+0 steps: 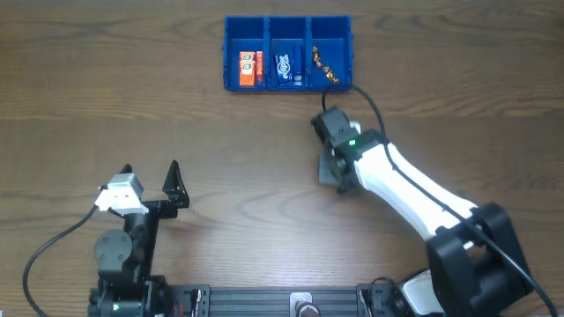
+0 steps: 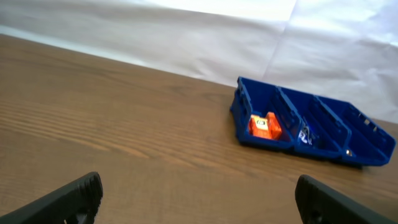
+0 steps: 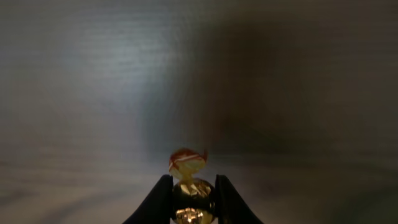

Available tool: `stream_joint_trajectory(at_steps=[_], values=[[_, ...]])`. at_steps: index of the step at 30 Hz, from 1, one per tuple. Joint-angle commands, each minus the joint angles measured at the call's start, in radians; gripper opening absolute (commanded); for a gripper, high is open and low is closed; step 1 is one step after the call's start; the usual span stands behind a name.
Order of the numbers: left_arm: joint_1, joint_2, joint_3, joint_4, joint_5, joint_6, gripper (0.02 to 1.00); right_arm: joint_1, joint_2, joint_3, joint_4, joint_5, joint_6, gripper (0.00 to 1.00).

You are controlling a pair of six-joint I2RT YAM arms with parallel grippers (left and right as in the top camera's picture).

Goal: Sort Candies Into Trays

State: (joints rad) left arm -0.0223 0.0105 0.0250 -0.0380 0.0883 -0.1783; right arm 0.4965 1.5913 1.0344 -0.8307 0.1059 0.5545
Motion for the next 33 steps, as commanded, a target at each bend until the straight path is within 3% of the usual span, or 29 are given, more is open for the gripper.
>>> stream_joint_trajectory(at_steps=[1,6,14,16,18,20,21,25,28,31,33], values=[[0.002,-0.006,-0.02,-0.032,0.016,0.014,0.998,-0.089,0.062,0.489,-0.016,0.172,-0.129,0.152],[0.002,-0.006,-0.02,-0.032,0.016,0.014,0.998,-0.166,0.352,0.806,0.104,0.185,-0.216,0.152],[0.002,-0.006,-0.02,-0.032,0.016,0.014,0.998,-0.199,0.523,0.824,0.222,0.139,-0.211,0.189],[0.002,-0.006,-0.02,-0.032,0.016,0.014,0.998,-0.199,0.523,0.824,0.224,0.136,-0.211,0.253],[0.002,-0.006,-0.02,-0.032,0.016,0.014,0.998,-0.199,0.523,0.824,0.224,0.121,-0.212,0.485],[0.002,-0.006,-0.02,-0.032,0.016,0.014,0.996,-0.199,0.521,0.824,0.212,0.091,-0.211,0.612],[0.002,-0.006,-0.02,-0.032,0.016,0.014,0.998,-0.2,0.514,0.824,0.201,0.092,-0.207,0.623],[0.002,-0.006,-0.02,-0.032,0.016,0.014,0.998,-0.195,0.368,0.814,0.138,0.133,-0.236,0.649],[0.002,-0.006,-0.02,-0.032,0.016,0.014,0.998,-0.232,0.114,0.692,0.135,0.133,-0.273,0.649],[0.002,-0.006,-0.02,-0.032,0.016,0.014,0.998,-0.306,-0.214,0.388,0.248,0.144,-0.311,0.649],[0.002,-0.006,-0.02,-0.032,0.016,0.014,0.996,-0.331,-0.425,0.154,0.33,0.144,-0.345,0.757]])
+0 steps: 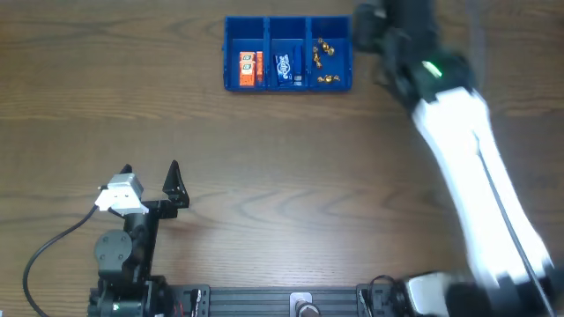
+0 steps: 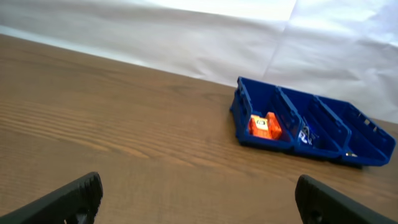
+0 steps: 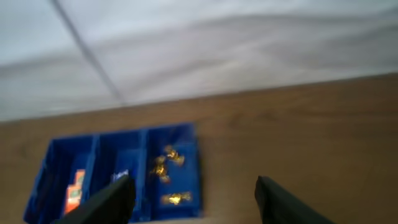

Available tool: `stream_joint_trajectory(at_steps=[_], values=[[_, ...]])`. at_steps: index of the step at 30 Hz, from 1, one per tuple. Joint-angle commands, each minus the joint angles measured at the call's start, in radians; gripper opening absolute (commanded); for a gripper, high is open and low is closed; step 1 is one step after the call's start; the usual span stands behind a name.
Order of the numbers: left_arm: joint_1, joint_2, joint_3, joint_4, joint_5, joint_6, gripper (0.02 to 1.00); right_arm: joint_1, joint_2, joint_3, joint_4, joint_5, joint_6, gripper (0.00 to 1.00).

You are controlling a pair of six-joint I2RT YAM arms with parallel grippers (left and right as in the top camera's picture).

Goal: Sort Candies Into Trays

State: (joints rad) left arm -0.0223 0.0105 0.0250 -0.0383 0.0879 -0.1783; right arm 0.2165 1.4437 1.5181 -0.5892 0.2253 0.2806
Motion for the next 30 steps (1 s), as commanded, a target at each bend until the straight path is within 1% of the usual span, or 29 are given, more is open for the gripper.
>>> stream_joint_trajectory(at_steps=[1,2,3,5,6,8,10,12,13,15,16,19,20,23,27,30], values=[[0.002,-0.006,-0.02,-0.032,0.016,0.014,0.998,-0.055,-0.377,-0.442,0.122,0.024,-0.077,0.849],[0.002,-0.006,-0.02,-0.032,0.016,0.014,0.998,-0.055,-0.502,-0.58,0.172,0.024,-0.077,0.98],[0.002,-0.006,-0.02,-0.032,0.016,0.014,0.998,-0.055,-0.61,-0.697,0.217,0.023,-0.077,0.998],[0.002,-0.006,-0.02,-0.032,0.016,0.014,0.998,-0.055,-0.77,-0.858,0.287,0.019,-0.077,0.998],[0.002,-0.006,-0.02,-0.032,0.016,0.014,0.998,-0.055,-0.909,-0.982,0.346,0.018,-0.078,0.998],[0.002,-0.006,-0.02,-0.032,0.016,0.014,0.998,-0.061,-1.04,-1.087,0.39,0.016,-0.089,0.998],[0.002,-0.006,-0.02,-0.032,0.016,0.014,0.998,-0.094,-1.157,-1.176,0.412,0.009,-0.102,0.998],[0.002,-0.006,-0.02,-0.032,0.016,0.014,0.998,-0.133,-1.228,-1.237,0.429,-0.022,-0.105,0.998],[0.002,-0.006,-0.02,-0.032,0.016,0.014,0.998,-0.151,-1.261,-1.263,0.44,-0.056,-0.117,0.998],[0.002,-0.006,-0.02,-0.032,0.016,0.014,0.998,-0.193,-1.346,-1.327,0.469,-0.154,-0.14,0.998],[0.002,-0.006,-0.02,-0.032,0.016,0.014,0.998,-0.209,-1.381,-1.351,0.473,-0.186,-0.155,0.998],[0.002,-0.006,-0.02,-0.032,0.016,0.014,0.996,-0.247,-1.44,-1.419,0.504,-0.208,-0.16,0.996],[0.002,-0.006,-0.02,-0.032,0.016,0.014,0.998,-0.246,-1.441,-1.442,0.529,-0.224,-0.186,0.998],[0.002,-0.006,-0.02,-0.032,0.016,0.014,0.998,-0.245,-1.441,-1.509,0.606,-0.257,-0.186,0.998],[0.002,-0.006,-0.02,-0.032,0.016,0.014,0.998,-0.236,-1.441,-1.511,0.507,-0.261,-0.298,0.998],[0.002,-0.006,-0.02,-0.032,0.016,0.014,0.998,-0.235,-1.441,-1.511,0.509,-0.262,-0.297,0.998]])
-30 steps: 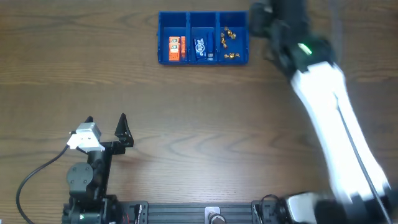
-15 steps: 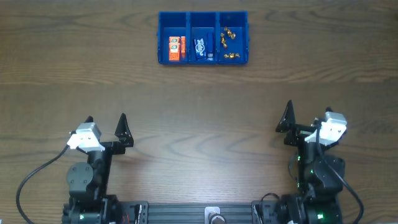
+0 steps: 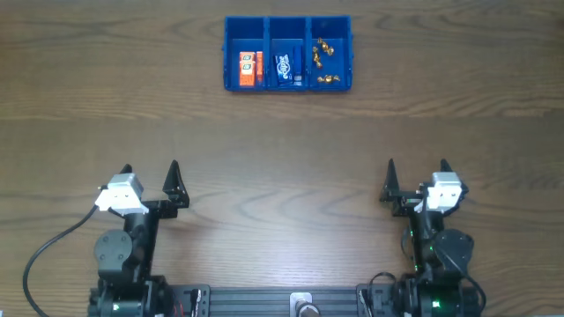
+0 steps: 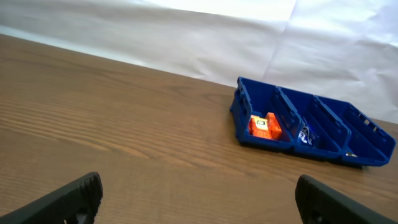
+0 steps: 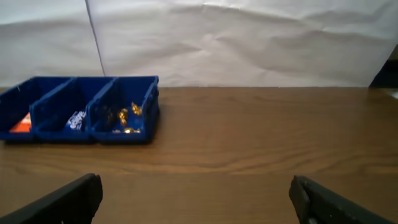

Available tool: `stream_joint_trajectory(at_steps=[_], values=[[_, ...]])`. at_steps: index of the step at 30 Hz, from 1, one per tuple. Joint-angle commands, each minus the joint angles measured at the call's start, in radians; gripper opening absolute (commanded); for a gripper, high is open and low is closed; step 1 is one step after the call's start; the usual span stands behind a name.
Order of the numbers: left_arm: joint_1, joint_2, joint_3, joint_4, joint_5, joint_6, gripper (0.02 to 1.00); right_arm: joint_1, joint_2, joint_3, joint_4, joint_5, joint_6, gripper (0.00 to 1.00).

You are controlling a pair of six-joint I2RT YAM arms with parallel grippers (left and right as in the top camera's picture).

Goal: Sort Candies Into Trays

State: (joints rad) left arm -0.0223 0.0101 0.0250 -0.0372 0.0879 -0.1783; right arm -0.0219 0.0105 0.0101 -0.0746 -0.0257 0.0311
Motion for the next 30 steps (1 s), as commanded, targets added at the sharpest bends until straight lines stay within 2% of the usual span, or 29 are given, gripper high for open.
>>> stream_joint_trajectory(at_steps=[1,24,30], values=[[0.002,-0.006,-0.02,-0.033,0.016,0.014,0.998,0.0,-0.008,-0.003,-0.006,-0.009,-0.048,0.998],[0.002,-0.006,-0.02,-0.033,0.013,0.015,0.998,0.0,-0.008,-0.002,-0.008,0.001,-0.048,0.998],[0.002,-0.006,-0.02,-0.034,0.006,0.056,0.998,0.0,-0.008,-0.002,-0.008,0.001,-0.048,0.996]])
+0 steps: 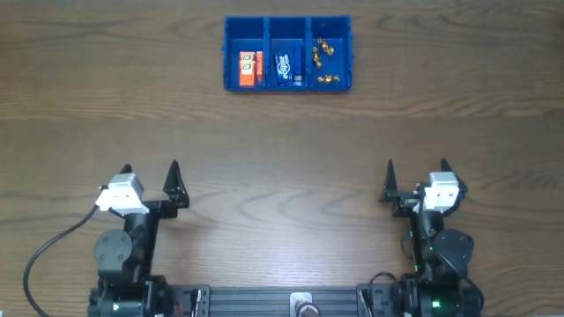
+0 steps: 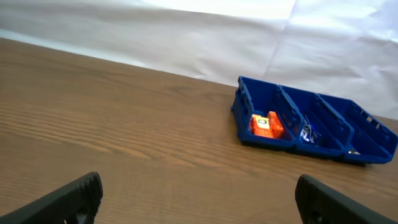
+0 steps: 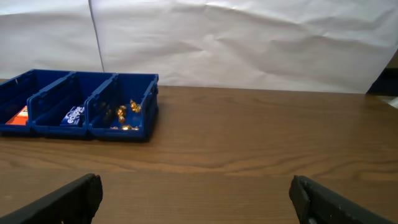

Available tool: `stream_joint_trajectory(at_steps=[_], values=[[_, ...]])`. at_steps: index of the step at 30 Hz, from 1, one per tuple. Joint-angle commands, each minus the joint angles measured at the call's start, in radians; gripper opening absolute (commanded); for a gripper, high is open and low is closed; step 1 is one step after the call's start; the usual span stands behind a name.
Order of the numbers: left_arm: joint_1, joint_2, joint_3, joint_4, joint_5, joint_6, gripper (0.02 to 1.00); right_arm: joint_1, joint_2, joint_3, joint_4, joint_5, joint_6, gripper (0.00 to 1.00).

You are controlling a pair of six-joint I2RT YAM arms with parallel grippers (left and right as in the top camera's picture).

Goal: Sort Candies Into Trays

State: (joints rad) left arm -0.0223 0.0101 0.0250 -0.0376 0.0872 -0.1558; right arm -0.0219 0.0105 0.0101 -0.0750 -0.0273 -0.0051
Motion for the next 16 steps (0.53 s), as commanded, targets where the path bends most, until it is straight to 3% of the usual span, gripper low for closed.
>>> stream_joint_trajectory(at_steps=[1,16], values=[[0.002,-0.006,-0.02,-0.034,0.006,0.049,0.998,0.0,-0.008,-0.002,-0.007,0.002,-0.011,0.998],[0.002,-0.006,-0.02,-0.033,0.007,0.067,0.998,0.0,-0.008,-0.002,-0.007,0.002,-0.011,0.998]])
